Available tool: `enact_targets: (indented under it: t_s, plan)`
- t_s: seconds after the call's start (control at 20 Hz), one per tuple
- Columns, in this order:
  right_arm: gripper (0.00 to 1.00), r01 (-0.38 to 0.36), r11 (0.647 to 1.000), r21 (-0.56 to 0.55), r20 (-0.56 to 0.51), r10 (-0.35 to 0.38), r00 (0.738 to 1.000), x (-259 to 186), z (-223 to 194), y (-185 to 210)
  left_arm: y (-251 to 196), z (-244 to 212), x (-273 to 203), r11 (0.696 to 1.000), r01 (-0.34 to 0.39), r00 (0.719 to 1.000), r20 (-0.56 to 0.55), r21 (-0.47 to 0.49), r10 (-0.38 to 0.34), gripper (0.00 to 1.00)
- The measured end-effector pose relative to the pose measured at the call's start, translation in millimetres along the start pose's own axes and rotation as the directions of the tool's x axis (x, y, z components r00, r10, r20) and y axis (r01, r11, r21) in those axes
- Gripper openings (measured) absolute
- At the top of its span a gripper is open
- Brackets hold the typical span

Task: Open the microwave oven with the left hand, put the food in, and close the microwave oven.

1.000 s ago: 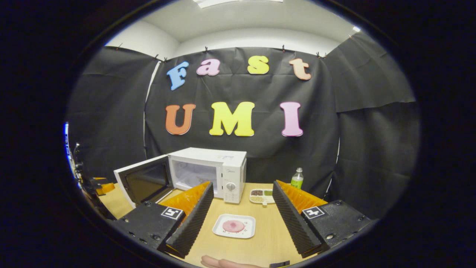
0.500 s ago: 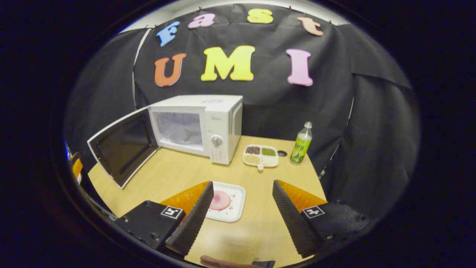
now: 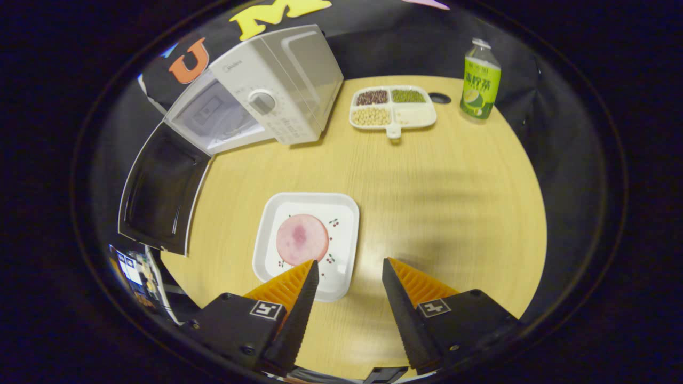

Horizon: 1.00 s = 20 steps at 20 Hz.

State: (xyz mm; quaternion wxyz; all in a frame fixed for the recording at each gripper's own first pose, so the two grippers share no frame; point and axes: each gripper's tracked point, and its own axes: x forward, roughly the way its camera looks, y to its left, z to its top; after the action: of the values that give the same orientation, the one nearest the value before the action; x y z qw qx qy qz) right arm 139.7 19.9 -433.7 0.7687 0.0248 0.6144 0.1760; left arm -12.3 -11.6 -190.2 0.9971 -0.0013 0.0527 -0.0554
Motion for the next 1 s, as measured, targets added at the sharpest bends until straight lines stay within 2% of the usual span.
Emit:
enact_targets:
  t_s: [0.05,0.1,0.15,0.2,0.25,0.3,0.35,0.4,0.45,0.55,0.65,0.75,0.85,1.0]
  plan:
    - [0.64,-0.018,1.000,0.023,-0.032,0.019,0.999,9.6,0.3,-1.4,2.9,-0.3,1.0,1.000,-0.008,1.000,-0.007,-0.010,0.008,0.92]
    - [0.67,-0.039,0.999,0.037,-0.053,0.041,0.998,16.5,0.6,-1.4,5.7,-1.9,1.5,1.000,-0.014,1.000,-0.012,-0.024,0.014,0.92]
    - [0.64,-0.058,0.997,0.042,-0.072,0.061,0.996,23.8,3.4,0.0,6.8,-4.1,2.3,0.999,-0.011,1.000,-0.020,-0.038,0.010,0.92]
    - [0.46,-0.078,0.996,0.043,-0.095,0.082,0.992,31.1,4.5,2.1,8.4,-5.5,3.3,0.999,-0.012,1.000,-0.030,-0.049,0.010,0.92]
    - [0.40,-0.113,0.992,0.060,-0.134,0.120,0.984,37.6,4.0,7.8,12.1,-8.1,3.8,0.998,-0.018,0.999,-0.042,-0.056,0.016,0.92]
    - [0.19,-0.170,0.981,0.093,-0.181,0.185,0.966,44.1,-0.1,16.3,16.1,-10.3,4.3,0.998,-0.028,0.998,-0.054,-0.059,0.025,0.92]
    - [0.02,-0.242,0.956,0.165,-0.217,0.274,0.937,46.4,-1.0,28.0,20.5,-9.9,3.6,0.998,-0.041,0.998,-0.058,-0.057,0.037,0.92]
    - [0.04,-0.302,0.932,0.201,-0.235,0.345,0.909,50.1,-0.4,39.6,22.9,-7.9,3.1,0.997,-0.048,0.997,-0.058,-0.055,0.045,0.92]
    - [0.00,-0.335,0.914,0.229,-0.240,0.387,0.891,52.4,1.4,40.6,24.1,-5.5,1.3,0.997,-0.049,0.998,-0.051,-0.052,0.046,0.92]
    - [0.04,-0.361,0.897,0.257,-0.229,0.419,0.878,53.4,3.0,41.3,29.2,-1.2,-0.2,0.998,-0.050,0.998,-0.039,-0.049,0.049,0.92]
    - [0.04,-0.340,0.907,0.249,-0.217,0.394,0.893,49.8,0.8,37.6,34.3,0.7,-1.5,0.997,-0.056,0.998,-0.029,-0.050,0.054,0.92]
    - [0.00,-0.307,0.925,0.223,-0.197,0.351,0.915,42.0,0.1,31.2,37.3,2.4,-3.0,0.997,-0.053,0.998,-0.024,-0.054,0.051,0.92]
    - [0.04,-0.288,0.934,0.210,-0.166,0.324,0.931,31.0,4.2,31.7,37.5,3.5,-3.1,0.998,-0.036,0.999,-0.021,-0.059,0.034,0.92]
    - [0.04,-0.290,0.938,0.190,-0.140,0.319,0.937,12.9,7.0,46.8,46.1,8.4,-3.7,0.997,-0.034,0.999,0.005,-0.065,0.034,0.92]
